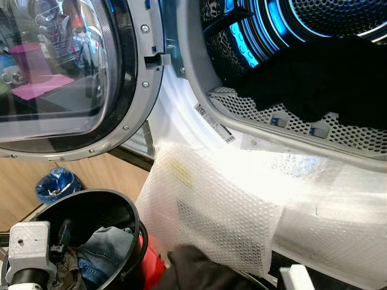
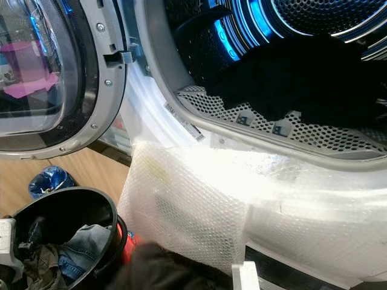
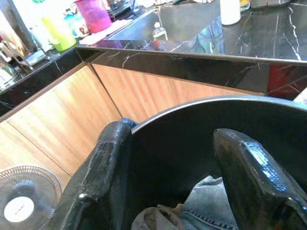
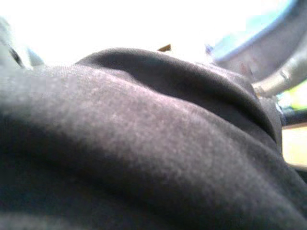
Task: Clothes washing
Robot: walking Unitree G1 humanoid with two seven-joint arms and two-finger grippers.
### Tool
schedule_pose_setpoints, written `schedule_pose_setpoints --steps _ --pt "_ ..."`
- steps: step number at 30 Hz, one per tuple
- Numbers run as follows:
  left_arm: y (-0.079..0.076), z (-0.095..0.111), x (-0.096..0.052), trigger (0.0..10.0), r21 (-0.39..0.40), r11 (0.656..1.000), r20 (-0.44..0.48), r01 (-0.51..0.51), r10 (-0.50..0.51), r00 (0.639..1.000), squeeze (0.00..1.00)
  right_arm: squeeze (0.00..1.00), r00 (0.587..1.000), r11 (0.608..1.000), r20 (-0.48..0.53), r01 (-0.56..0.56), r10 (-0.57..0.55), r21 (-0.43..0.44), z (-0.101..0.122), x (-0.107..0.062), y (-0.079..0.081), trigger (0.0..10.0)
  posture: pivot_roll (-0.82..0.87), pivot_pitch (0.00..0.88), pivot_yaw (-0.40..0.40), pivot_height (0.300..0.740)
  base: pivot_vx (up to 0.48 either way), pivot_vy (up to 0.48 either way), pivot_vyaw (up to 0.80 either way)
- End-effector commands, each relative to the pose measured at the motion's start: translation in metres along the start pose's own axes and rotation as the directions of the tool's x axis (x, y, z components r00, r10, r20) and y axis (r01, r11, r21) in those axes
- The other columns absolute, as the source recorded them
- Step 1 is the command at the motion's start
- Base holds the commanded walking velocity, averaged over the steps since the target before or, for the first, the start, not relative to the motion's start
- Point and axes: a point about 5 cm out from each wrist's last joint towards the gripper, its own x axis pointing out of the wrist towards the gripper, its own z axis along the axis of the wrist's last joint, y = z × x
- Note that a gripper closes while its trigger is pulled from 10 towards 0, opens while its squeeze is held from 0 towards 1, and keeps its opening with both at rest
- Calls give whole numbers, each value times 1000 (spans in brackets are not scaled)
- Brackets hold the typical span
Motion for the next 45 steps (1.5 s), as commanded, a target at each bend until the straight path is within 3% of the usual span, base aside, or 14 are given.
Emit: schedule_pose_setpoints --steps 1,7,22,28,30,31,33,35,36,41,42,43,44,45 --pt "-5 -6 1 10000 16 1000 -5 10 -9 1000 0 0 994 997 82 -72 75 -33 21 13 7 0 50 57 45 740 0 0 0" --pt "-22 -14 3 10000 17 998 6 58 -58 998 0 0 909 965 390 -46 148 -259 121 56 -22 0 47 40 41 740 0 0 0" --pt "-47 -17 7 10000 5 992 38 125 -125 991 0 0 820 776 561 426 -114 -465 296 94 -118 0 71 0 20 740 0 0 0" --pt "-50 -17 8 10000 -15 993 46 113 -113 993 0 0 561 590 675 775 -479 -225 360 78 -139 0 89 0 5 740 0 0 0" --pt "-52 -17 7 10000 -21 993 49 117 -116 992 0 0 233 297 696 954 -679 -31 383 46 -140 0 92 0 -1 740 0 0 0" --pt "-52 -17 7 10000 -21 993 49 117 -116 992 0 0 233 297 696 954 -679 -31 383 46 -140 0 92 0 -1 740 0 0 0" --pt "-54 -18 6 10000 -30 993 48 111 -110 993 0 0 39 107 706 993 -707 53 392 22 -135 0 98 0 -9 740 0 0 0" --pt "-54 -18 6 10000 -33 993 50 110 -108 993 0 0 14 92 703 993 -711 73 393 19 -135 0 98 0 -9 740 0 0 0" --pt "-55 -19 5 10000 -36 994 46 106 -105 993 0 0 -64 20 698 994 -713 112 395 10 -135 0 98 0 -10 740 0 0 0" --pt "-57 -21 3 10000 -40 993 40 109 -108 993 0 0 -189 -112 667 981 -720 157 388 -2 -140 0 103 0 -11 740 0 0 0" --pt "-57 -21 3 10000 -43 993 38 111 -110 993 0 0 -176 -115 654 984 -735 135 383 0 -144 4039 104 0 -9 740 0 0 0" --pt "-57 -21 3 10000 -44 993 37 112 -111 993 0 0 -163 -110 648 986 -744 123 381 2 -146 4039 104 0 -9 740 0 0 0" --pt "-57 -21 2 10000 -45 993 36 113 -112 993 0 0 -157 -107 644 987 -748 116 380 3 -147 10000 104 0 -9 740 0 0 0" --pt "-58 -22 1 10000 -47 991 28 122 -121 992 0 0 -147 -97 639 989 -755 112 377 4 -150 10000 105 0 -9 740 0 0 0"
